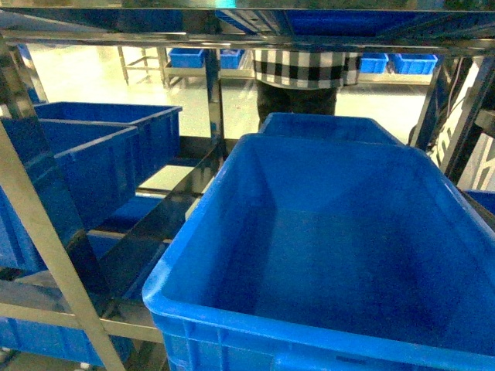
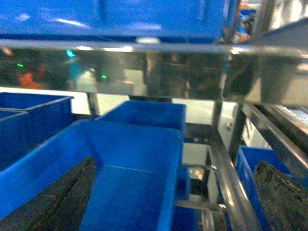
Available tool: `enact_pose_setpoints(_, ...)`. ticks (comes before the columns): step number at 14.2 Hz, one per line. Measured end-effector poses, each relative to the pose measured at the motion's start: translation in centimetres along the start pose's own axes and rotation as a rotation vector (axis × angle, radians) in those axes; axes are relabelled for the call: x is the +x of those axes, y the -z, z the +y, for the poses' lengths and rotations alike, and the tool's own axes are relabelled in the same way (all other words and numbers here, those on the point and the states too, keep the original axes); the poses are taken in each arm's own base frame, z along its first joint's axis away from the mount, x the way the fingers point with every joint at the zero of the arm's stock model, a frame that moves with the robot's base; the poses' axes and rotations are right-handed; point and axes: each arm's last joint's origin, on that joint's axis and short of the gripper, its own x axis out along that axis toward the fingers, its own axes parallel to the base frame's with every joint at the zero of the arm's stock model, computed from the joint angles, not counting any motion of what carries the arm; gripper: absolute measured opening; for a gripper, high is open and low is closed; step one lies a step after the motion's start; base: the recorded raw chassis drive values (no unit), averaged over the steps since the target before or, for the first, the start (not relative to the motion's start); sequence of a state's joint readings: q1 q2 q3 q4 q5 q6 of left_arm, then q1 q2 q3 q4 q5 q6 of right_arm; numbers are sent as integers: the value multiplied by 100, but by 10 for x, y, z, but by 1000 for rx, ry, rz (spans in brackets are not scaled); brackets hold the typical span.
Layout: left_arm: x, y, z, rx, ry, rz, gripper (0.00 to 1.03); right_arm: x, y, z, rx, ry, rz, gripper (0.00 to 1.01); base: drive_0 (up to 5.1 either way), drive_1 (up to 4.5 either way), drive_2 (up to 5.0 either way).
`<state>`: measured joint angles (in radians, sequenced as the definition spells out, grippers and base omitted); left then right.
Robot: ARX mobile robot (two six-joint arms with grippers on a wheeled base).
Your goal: Pick red block from blue box to shelf
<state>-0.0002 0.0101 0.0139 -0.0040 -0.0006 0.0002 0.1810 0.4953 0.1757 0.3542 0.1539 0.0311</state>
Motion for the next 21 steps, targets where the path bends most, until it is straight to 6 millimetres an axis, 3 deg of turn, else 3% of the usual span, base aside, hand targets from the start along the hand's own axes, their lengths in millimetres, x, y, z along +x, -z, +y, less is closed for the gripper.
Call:
enact_pose_setpoints(3,0,0,0,0,0,0,98,-9,-14,6,-50,-8,-113,98,0,0,0)
enact_pose_setpoints(6,0,0,0,0,0,0,98,-5,8,-10,-57,53,45,63,0,0,0)
enact_pose_setpoints(11,0,0,0,0,0,0,98,-17,26,-21,-50,28,40,2,0,0,0)
enact_pose_setpoints(19,0,0,0,0,0,0,98,-28,40,-21,-45,27,19,2,0,0,0)
enact_pose_setpoints(20,0,0,0,0,0,0,98,-34,45,-21,-44,27,68,2,0,0,0)
enact_pose_setpoints(21,0,0,0,0,1,0,98,-39,41,-21,-45,27,10,2,0,0,0)
